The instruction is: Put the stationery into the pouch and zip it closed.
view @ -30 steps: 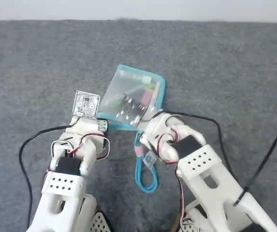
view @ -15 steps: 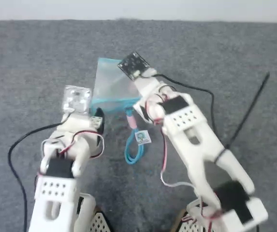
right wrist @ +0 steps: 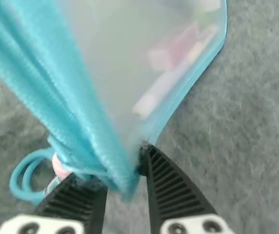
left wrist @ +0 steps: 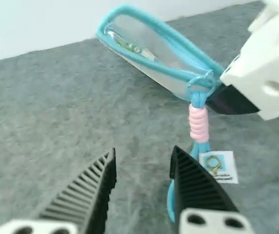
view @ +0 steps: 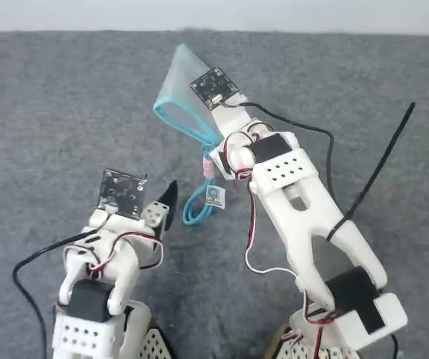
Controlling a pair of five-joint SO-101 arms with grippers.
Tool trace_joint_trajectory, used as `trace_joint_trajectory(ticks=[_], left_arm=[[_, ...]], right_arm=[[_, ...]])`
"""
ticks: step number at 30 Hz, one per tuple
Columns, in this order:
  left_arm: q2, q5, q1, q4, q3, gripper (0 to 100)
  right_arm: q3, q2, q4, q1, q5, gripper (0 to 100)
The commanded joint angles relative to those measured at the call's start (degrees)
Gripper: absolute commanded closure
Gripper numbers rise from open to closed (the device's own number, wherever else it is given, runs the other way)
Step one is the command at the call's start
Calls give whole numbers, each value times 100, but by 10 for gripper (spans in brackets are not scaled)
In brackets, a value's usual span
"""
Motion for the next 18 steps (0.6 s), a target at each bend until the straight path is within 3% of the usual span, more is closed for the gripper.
trace_joint_trajectory(ticks=[1, 8, 18], left_arm=[[774, -53, 290, -448, -92, 822], [2031, -35, 589, -1152, -145, 757], [2136, -18, 580, -1609, 13, 758]], right_arm=[[-167, -760, 497, -303, -114, 993], [721, -1429, 409, -769, -97, 993], [1090, -1490, 242, -796, -105, 993]])
